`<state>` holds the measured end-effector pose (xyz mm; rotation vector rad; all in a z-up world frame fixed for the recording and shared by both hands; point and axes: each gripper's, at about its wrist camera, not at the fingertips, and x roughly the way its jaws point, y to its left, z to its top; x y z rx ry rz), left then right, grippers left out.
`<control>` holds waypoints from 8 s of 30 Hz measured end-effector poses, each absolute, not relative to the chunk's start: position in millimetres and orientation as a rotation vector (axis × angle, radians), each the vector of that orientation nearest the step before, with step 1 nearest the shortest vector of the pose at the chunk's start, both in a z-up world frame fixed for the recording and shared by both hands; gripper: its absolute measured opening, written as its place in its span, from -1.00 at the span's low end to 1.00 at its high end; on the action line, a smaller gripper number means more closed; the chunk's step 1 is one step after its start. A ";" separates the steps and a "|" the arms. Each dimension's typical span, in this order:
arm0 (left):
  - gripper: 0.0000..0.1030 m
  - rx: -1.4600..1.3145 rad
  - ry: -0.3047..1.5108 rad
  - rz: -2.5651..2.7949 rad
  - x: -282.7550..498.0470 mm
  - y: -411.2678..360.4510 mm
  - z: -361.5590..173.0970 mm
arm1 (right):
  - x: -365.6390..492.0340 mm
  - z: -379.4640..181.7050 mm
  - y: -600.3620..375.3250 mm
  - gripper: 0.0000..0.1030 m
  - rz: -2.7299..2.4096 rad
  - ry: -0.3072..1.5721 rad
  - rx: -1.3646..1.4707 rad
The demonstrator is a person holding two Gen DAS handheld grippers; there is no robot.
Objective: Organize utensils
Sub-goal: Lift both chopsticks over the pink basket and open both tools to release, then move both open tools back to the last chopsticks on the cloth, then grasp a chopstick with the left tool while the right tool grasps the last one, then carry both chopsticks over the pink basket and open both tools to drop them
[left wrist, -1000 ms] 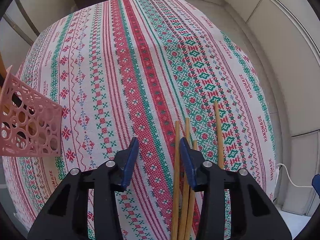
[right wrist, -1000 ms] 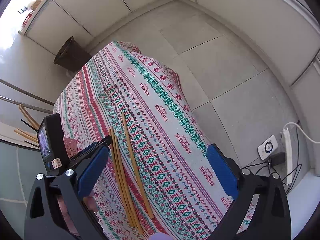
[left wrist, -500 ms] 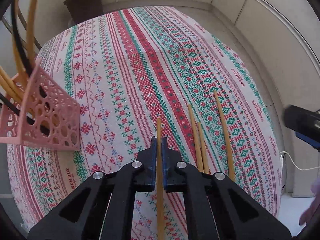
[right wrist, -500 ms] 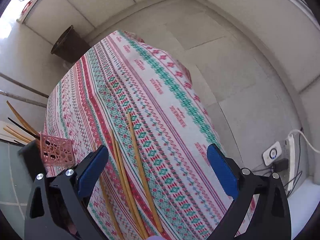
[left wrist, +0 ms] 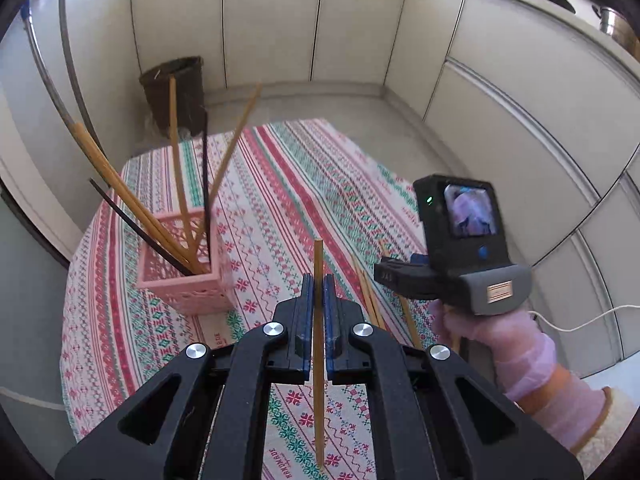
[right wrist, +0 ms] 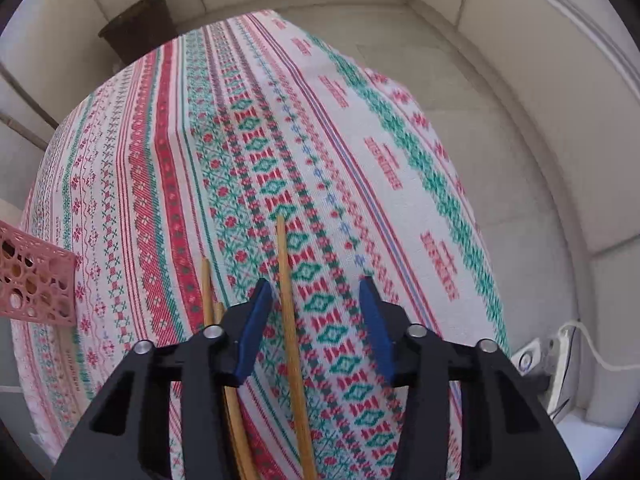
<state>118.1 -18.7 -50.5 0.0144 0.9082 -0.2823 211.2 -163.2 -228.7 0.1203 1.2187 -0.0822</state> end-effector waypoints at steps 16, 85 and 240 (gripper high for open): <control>-0.92 -0.119 0.769 -0.295 92.3 31.6 8.0 | 156.0 -130.7 -167.1 -0.89 0.042 0.961 0.205; 0.19 -0.162 0.683 0.032 127.8 104.0 35.9 | 140.7 -20.0 -47.4 -0.09 0.222 0.674 0.071; -0.52 -0.072 0.678 -0.015 146.0 62.7 68.1 | 87.4 -40.5 -214.5 -0.88 0.343 0.829 0.532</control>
